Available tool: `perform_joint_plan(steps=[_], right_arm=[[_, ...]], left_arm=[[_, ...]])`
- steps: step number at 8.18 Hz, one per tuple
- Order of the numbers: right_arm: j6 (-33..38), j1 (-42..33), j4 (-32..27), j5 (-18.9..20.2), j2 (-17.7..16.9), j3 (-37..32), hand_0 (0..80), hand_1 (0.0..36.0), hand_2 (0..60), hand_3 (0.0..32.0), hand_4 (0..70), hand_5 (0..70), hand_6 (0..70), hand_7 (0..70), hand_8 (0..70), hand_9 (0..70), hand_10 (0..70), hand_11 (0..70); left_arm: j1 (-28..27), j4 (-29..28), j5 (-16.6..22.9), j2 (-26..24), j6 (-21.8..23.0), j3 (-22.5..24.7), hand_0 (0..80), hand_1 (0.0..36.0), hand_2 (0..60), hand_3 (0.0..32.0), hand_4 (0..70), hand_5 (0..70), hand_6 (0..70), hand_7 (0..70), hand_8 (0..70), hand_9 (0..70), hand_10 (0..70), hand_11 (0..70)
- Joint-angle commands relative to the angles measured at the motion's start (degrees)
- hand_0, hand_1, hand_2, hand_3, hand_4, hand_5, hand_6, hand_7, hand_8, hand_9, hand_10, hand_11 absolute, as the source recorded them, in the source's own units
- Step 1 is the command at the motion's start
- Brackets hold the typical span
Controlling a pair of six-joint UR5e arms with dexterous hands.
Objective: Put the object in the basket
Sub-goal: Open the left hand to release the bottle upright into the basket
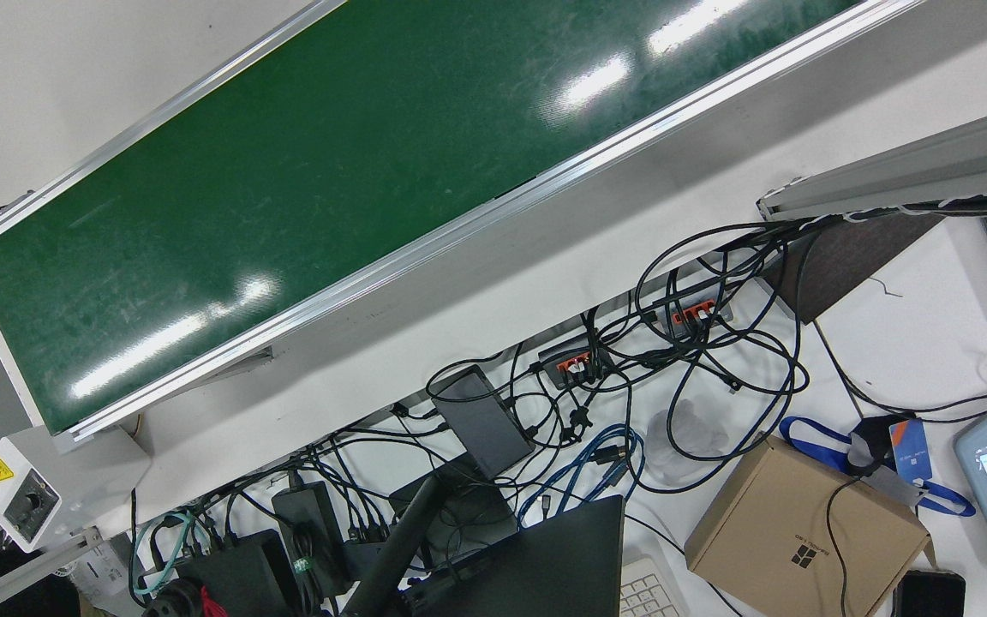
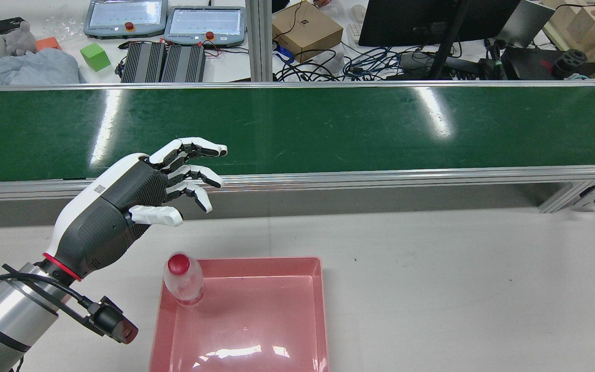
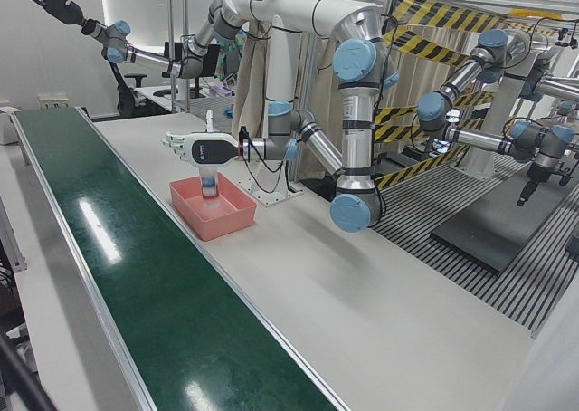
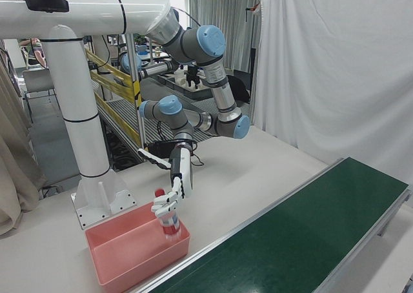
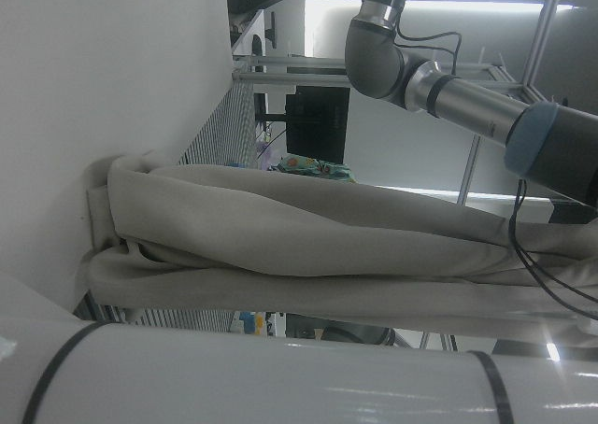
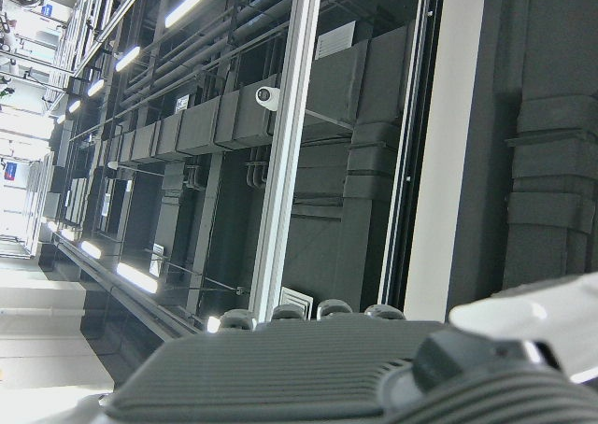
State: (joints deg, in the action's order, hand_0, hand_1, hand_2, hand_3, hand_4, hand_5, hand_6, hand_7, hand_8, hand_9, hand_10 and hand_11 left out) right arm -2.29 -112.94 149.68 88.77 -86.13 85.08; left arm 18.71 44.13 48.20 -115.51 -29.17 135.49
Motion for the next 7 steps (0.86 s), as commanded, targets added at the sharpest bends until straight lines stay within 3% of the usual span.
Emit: perform_joint_plan(steps=[1, 3, 7], right_arm=[[0.0, 0.0, 0.0, 0.0, 0.0, 0.0, 0.0, 0.0, 0.0, 0.0, 0.0, 0.0, 0.0, 0.0, 0.0, 0.0, 0.0, 0.0], [0.0, 0.0, 0.0, 0.0, 0.0, 0.0, 0.0, 0.0, 0.0, 0.0, 0.0, 0.0, 0.0, 0.0, 0.0, 0.0, 0.0, 0.0], [0.0, 0.0, 0.0, 0.0, 0.0, 0.0, 0.0, 0.0, 0.0, 0.0, 0.0, 0.0, 0.0, 0.0, 0.0, 0.0, 0.0, 0.0]], left_arm=[[-0.08, 1.66, 0.05, 0.46, -0.01, 2.76, 30.5, 0.0, 0.0, 0.0, 9.7, 29.0, 10.2, 7.7, 15.1, 17.9, 21.9, 31.2], [-0.08, 2.53, 0.05, 0.46, -0.01, 2.94, 31.5, 0.0, 0.0, 0.0, 10.6, 24.5, 7.4, 4.4, 10.9, 12.7, 16.2, 22.8], [0.01, 2.89, 0.05, 0.37, -0.01, 3.29, 29.7, 0.0, 0.0, 0.0, 10.3, 29.0, 7.0, 6.2, 10.7, 12.8, 16.7, 23.7]])
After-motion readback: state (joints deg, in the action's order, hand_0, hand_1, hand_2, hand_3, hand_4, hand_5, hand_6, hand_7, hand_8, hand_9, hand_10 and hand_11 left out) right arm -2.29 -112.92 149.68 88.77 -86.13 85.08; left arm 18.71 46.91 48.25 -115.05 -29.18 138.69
